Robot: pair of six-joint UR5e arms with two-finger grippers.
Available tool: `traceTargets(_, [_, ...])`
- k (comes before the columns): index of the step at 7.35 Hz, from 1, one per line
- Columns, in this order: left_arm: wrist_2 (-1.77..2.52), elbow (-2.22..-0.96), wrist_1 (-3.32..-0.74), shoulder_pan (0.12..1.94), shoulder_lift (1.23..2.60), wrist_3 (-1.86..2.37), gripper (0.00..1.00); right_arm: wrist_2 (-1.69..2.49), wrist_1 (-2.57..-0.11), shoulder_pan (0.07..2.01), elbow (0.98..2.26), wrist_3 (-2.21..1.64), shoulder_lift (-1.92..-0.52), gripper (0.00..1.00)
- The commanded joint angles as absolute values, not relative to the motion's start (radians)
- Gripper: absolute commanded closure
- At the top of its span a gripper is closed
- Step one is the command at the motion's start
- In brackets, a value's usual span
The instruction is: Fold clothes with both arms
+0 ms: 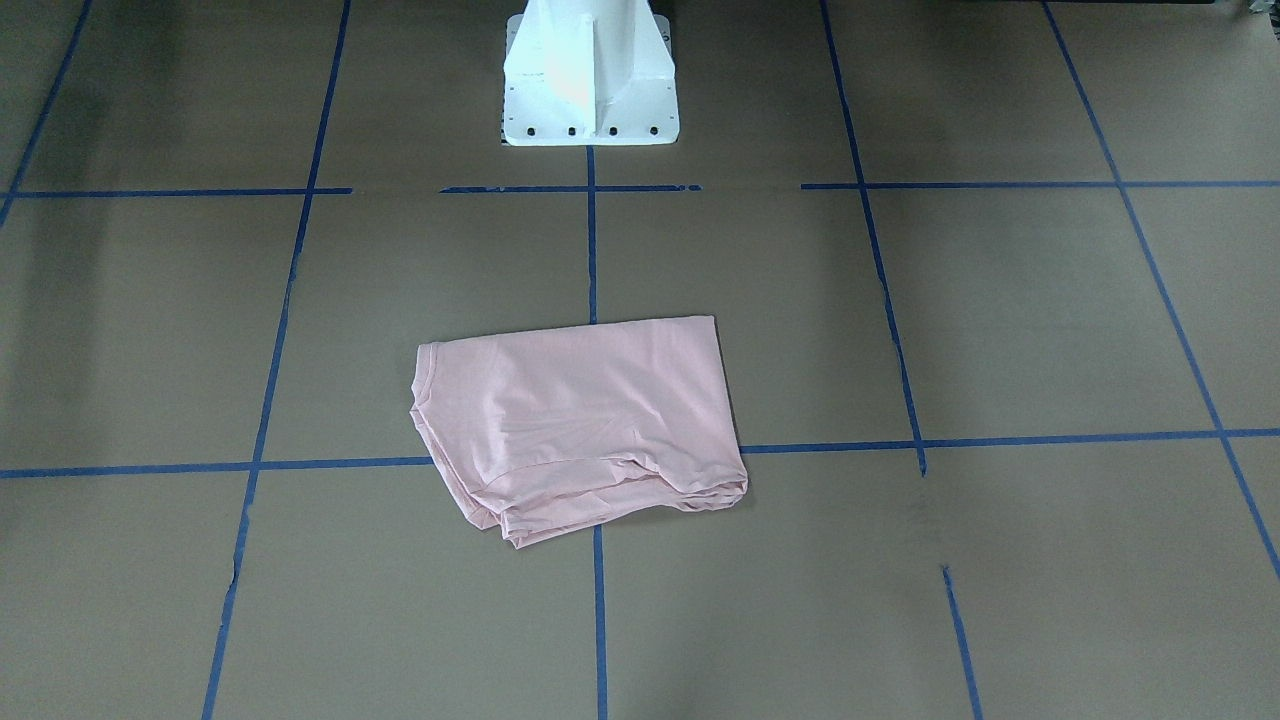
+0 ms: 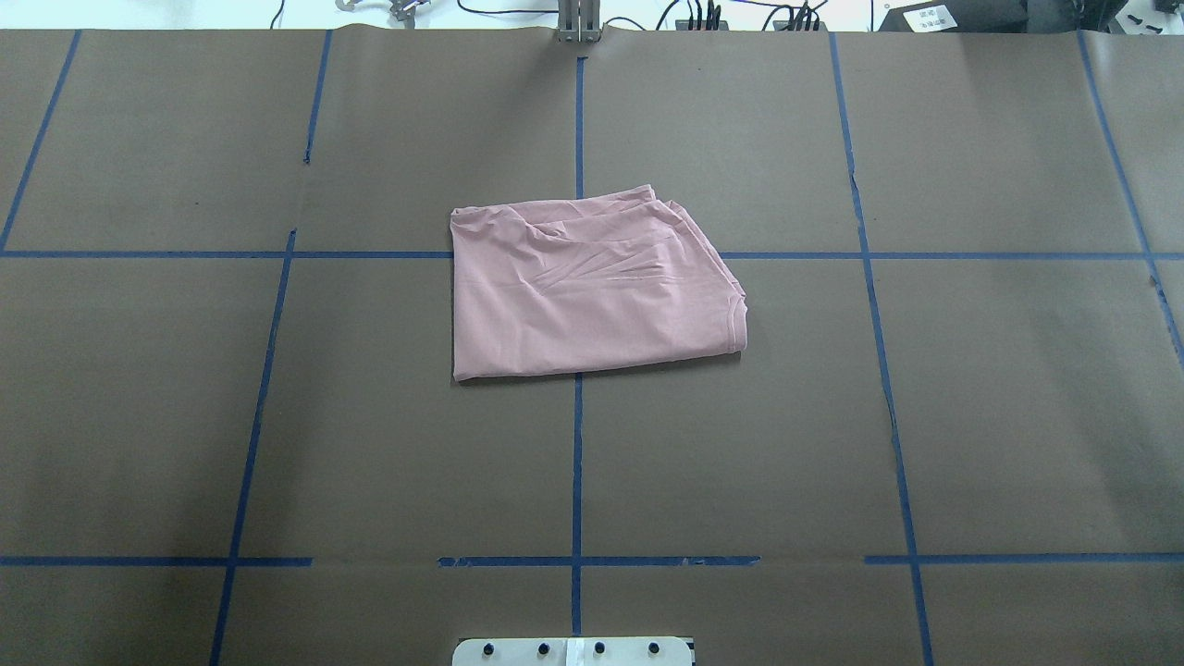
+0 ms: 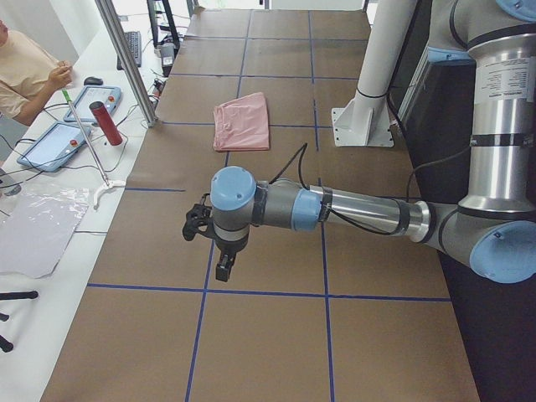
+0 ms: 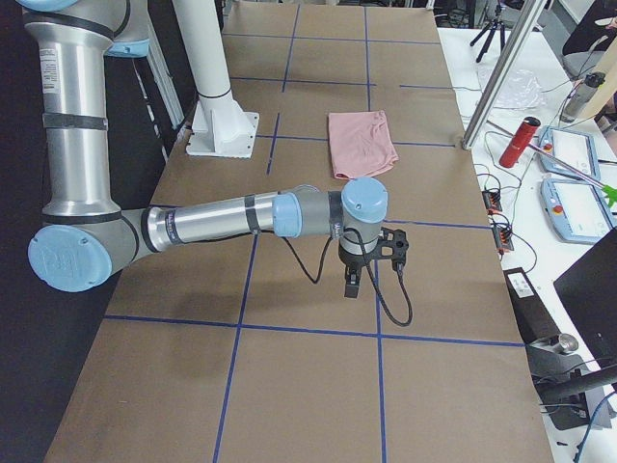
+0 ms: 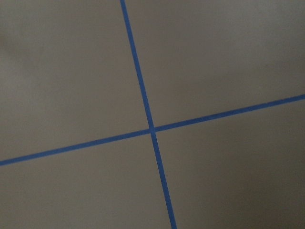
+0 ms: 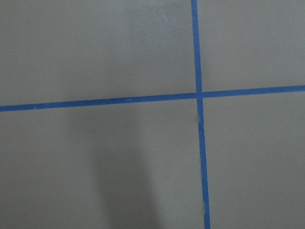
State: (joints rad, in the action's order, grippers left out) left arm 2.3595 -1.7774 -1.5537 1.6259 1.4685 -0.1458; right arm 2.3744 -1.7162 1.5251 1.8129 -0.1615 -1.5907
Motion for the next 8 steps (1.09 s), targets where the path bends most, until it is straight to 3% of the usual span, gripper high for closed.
traceTargets(1, [2.362,-1.753,-1.588,1.621,1.424,-0.128,0.0,2.37,-1.721,1.522,1.815,-0.153,-1.612,0.0])
traceTargets(6, [2.371,-1.727,-1.645,1.571,1.488,-0.038,0.0,2.385,-1.713,1.522,1.667,0.061,-1.597,0.0])
traceTargets(8, [2.359,-1.861,-1.574,1.575,1.419,-0.047,0.0,2.385,-1.713,1.522,1.667,0.063,-1.606,0.0])
